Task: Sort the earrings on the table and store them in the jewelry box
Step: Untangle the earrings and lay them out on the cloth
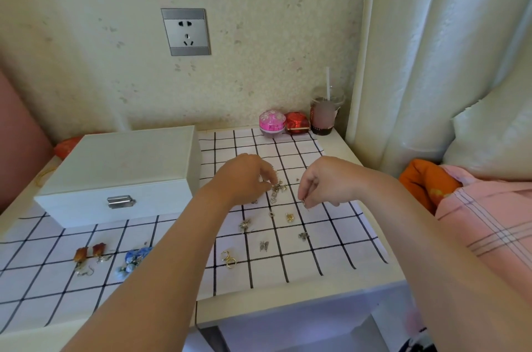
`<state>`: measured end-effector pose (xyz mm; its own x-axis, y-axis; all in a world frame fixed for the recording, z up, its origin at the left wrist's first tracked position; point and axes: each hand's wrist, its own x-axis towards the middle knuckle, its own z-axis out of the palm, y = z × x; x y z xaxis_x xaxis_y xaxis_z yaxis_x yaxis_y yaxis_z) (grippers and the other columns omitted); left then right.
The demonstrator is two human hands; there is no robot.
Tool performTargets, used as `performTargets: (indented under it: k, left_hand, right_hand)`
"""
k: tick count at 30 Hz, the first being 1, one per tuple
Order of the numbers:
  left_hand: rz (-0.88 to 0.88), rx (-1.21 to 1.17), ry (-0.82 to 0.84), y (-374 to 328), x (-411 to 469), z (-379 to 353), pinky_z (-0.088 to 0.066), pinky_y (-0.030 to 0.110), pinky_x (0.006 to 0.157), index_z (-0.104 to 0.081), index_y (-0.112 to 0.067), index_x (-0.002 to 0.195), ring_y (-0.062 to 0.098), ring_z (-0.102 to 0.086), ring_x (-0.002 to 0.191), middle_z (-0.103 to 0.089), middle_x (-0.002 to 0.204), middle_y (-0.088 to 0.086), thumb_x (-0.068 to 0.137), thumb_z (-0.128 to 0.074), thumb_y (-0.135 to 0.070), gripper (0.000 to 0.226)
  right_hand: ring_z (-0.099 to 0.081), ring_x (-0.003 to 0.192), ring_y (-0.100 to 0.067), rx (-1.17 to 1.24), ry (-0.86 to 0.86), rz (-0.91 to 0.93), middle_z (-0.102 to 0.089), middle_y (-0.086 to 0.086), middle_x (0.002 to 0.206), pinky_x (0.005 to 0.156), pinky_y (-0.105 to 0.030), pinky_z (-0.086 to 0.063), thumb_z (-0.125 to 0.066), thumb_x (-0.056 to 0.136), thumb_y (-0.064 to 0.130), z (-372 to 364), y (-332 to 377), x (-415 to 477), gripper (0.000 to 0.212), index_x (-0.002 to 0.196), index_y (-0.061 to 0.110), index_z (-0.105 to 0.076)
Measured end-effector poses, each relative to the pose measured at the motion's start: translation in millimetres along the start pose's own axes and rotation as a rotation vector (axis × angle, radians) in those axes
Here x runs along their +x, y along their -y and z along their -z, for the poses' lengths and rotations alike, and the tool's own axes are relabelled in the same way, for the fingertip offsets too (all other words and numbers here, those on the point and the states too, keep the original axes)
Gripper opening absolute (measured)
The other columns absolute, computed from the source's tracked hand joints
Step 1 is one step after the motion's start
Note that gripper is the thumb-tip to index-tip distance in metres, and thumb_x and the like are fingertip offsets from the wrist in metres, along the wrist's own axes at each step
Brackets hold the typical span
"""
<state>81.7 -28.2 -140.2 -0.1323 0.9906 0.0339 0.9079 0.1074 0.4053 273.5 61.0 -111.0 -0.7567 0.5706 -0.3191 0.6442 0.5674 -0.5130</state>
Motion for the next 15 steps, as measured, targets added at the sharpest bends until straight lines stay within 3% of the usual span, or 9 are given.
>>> performTargets:
  k: [2,4,7,12,15]
  left_hand:
    - [-0.020,-0.019,0.039,-7,-6,-1,-0.046,0.018,0.072,-0.075,-0.035,0.096,-0.001,-0.056,0.081,-0.063,0.093,-0.020,0.088,-0.068,-0.025,0.015]
    - [-0.055,-0.036,0.075,-17,-12,-5,-0.045,0.017,0.074,-0.074,-0.035,0.097,-0.003,-0.054,0.080,-0.063,0.091,-0.021,0.087,-0.068,-0.026,0.015]
    - [-0.115,-0.044,0.162,-32,-23,-13,-0.042,0.016,0.074,-0.073,-0.037,0.099,-0.002,-0.054,0.082,-0.059,0.089,-0.022,0.086,-0.069,-0.030,0.015]
    - [-0.203,0.011,0.231,-43,-32,-22,-0.045,0.030,0.089,-0.073,-0.042,0.100,0.007,-0.050,0.099,-0.057,0.102,-0.014,0.080,-0.073,-0.042,0.020]
    - [-0.241,0.059,0.204,-49,-38,-26,-0.037,0.033,0.094,-0.074,-0.042,0.096,0.009,-0.044,0.102,-0.055,0.103,-0.016,0.076,-0.077,-0.046,0.022]
  right_hand:
    - [-0.061,0.066,-0.002,-0.030,0.068,-0.030,-0.072,0.015,0.076,0.056,-0.018,-0.047,-0.082,0.079,0.019,-3,-3,-5,0.015,0.079,0.032,-0.076]
    - [-0.065,0.077,-0.004,-0.093,0.110,-0.064,-0.071,0.017,0.076,0.064,-0.019,-0.049,-0.083,0.077,0.021,-6,-6,-10,0.016,0.075,0.035,-0.076]
    - [-0.064,0.078,-0.006,-0.133,0.158,-0.101,-0.070,0.016,0.076,0.061,-0.017,-0.047,-0.082,0.078,0.020,-11,-8,-19,0.017,0.075,0.034,-0.075]
    - [-0.063,0.083,-0.008,-0.163,0.152,-0.076,-0.066,0.014,0.082,0.074,-0.022,-0.053,-0.081,0.080,0.015,-15,-6,-31,0.019,0.086,0.031,-0.075]
    - [-0.056,0.073,-0.002,-0.172,0.154,-0.069,-0.059,0.015,0.079,0.064,-0.017,-0.044,-0.074,0.085,0.008,-18,-5,-35,0.023,0.095,0.028,-0.073]
